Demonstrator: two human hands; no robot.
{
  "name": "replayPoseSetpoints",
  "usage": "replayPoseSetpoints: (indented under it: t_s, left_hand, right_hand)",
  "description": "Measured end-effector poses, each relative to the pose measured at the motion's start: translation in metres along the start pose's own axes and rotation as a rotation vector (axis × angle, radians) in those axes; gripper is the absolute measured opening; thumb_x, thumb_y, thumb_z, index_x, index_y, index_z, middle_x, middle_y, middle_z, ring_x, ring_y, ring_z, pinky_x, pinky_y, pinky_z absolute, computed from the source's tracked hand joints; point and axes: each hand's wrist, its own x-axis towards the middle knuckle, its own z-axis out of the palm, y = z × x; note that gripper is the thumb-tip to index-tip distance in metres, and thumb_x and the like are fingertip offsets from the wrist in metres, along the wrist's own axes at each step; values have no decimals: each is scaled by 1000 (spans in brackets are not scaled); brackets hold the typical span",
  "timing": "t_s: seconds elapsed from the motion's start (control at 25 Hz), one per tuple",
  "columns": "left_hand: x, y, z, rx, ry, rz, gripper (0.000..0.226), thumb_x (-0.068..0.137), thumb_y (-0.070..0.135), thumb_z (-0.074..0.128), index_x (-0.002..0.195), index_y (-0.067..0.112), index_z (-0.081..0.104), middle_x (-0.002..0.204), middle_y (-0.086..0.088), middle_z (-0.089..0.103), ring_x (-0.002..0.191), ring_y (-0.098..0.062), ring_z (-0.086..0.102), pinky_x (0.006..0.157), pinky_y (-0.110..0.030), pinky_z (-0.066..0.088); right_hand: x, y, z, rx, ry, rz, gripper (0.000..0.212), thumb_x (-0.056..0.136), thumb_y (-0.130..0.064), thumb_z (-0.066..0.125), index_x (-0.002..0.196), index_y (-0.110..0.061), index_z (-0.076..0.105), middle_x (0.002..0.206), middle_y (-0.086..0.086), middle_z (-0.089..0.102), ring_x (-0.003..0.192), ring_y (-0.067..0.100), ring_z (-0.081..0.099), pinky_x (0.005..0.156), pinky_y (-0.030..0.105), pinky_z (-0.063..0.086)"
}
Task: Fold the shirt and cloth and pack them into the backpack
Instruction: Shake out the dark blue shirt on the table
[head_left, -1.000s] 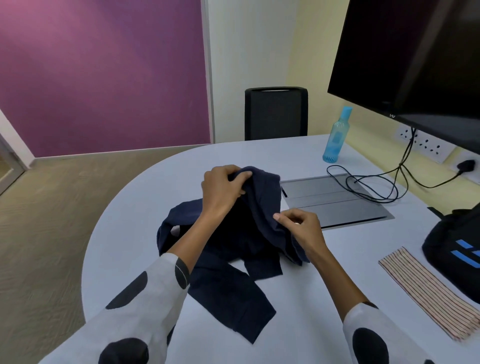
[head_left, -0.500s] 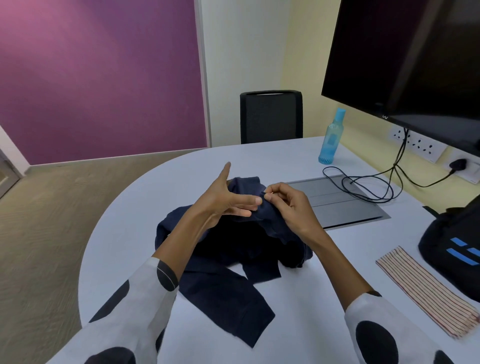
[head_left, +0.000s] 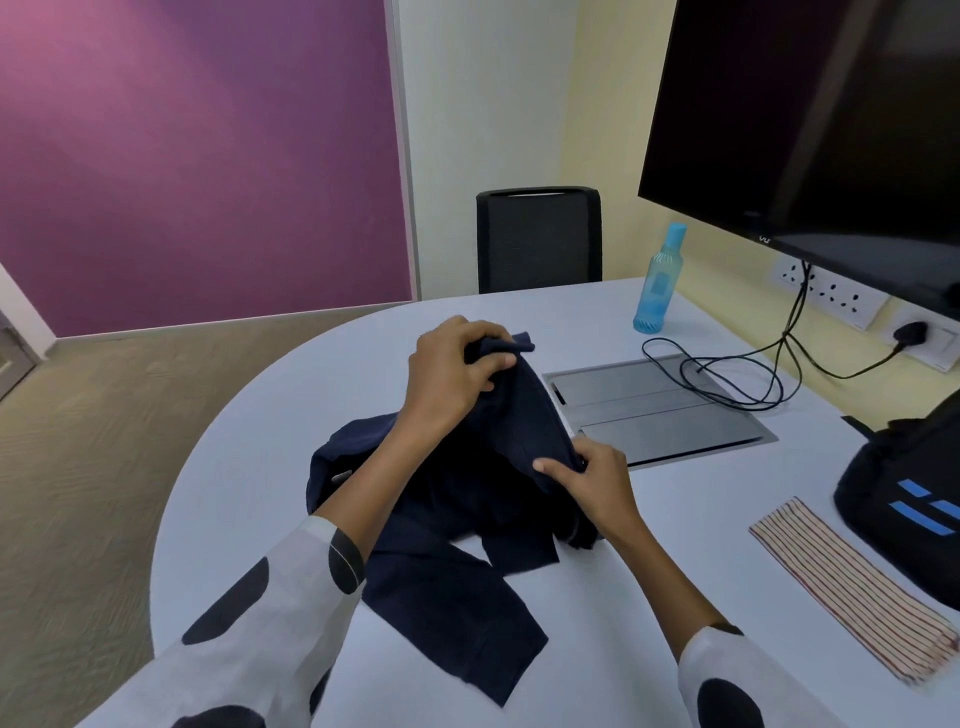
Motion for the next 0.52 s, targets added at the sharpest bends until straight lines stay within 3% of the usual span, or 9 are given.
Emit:
replayPoseSetpoints:
  t_s: [0.12, 0.24, 0.4, 0.52]
  left_hand:
    - [12, 1, -13, -146, 96, 1, 17, 82, 8, 72, 90, 23, 70, 94, -2, 58, 85, -20, 67, 68, -31, 60]
    - [22, -2, -24, -248, 138, -14, 15, 83, 8, 71, 95, 17, 69, 107, -14, 57, 94, -23, 66, 73, -32, 60]
    - [32, -16, -33, -299, 235, -100, 15, 83, 11, 72, 97, 13, 69, 113, -22, 57, 90, -24, 66, 74, -31, 59]
    - [33, -18, -40, -294, 349, -86, 11, 84, 11, 70, 95, 14, 68, 107, -14, 56, 85, -20, 65, 73, -30, 59]
  right_hand:
    - [-7, 40, 2, -146, -18, 140, 14, 77, -17, 77, 86, -8, 72, 78, 3, 66, 76, 18, 62, 64, 16, 46]
    - [-13, 60, -3, -191, 28, 212, 7, 81, -7, 69, 87, -7, 72, 79, 9, 68, 81, 25, 64, 72, 31, 51]
    - [-12, 56, -15, -96, 65, 255, 11, 86, -10, 63, 80, -18, 65, 70, -2, 64, 71, 17, 60, 57, 10, 41]
    - [-6, 45, -16, -57, 84, 230, 11, 88, -11, 60, 82, -19, 65, 69, -5, 61, 67, 11, 56, 57, 12, 38]
